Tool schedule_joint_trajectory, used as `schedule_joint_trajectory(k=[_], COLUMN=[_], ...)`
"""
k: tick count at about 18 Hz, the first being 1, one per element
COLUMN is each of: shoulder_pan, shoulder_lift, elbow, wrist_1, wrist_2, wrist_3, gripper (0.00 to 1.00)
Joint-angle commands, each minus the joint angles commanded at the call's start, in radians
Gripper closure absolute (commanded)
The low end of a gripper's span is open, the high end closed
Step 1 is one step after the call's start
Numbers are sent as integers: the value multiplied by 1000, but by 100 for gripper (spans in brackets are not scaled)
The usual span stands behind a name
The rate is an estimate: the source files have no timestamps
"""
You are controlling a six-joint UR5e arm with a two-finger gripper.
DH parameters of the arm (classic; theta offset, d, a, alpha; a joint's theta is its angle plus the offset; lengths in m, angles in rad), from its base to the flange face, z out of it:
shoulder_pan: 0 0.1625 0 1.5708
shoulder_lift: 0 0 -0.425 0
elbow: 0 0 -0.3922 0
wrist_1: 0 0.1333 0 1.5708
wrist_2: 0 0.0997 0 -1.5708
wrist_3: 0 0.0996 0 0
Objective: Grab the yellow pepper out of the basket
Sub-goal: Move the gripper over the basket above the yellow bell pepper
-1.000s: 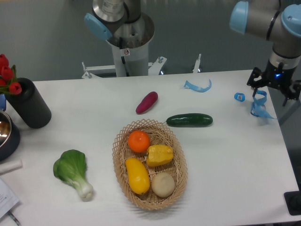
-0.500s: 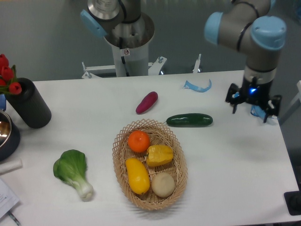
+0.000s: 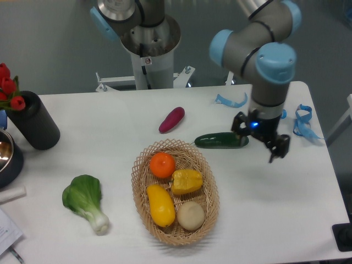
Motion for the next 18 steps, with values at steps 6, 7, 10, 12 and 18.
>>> schedule_joint_trajectory(k=[6,7,10,12,18], shoulder_pan=[-32,-40,-57,-60,-69], shoulder_lift=[-14,-17,-63,-78,-97], elbow=[-69,-86,-74,-71,-69], wrist_1=[-11,-9,2,5,8], wrist_2=[-132,-150,-158,-155,-152], wrist_3=[43,46,66,67,67], gripper=[0,0,0,0,0])
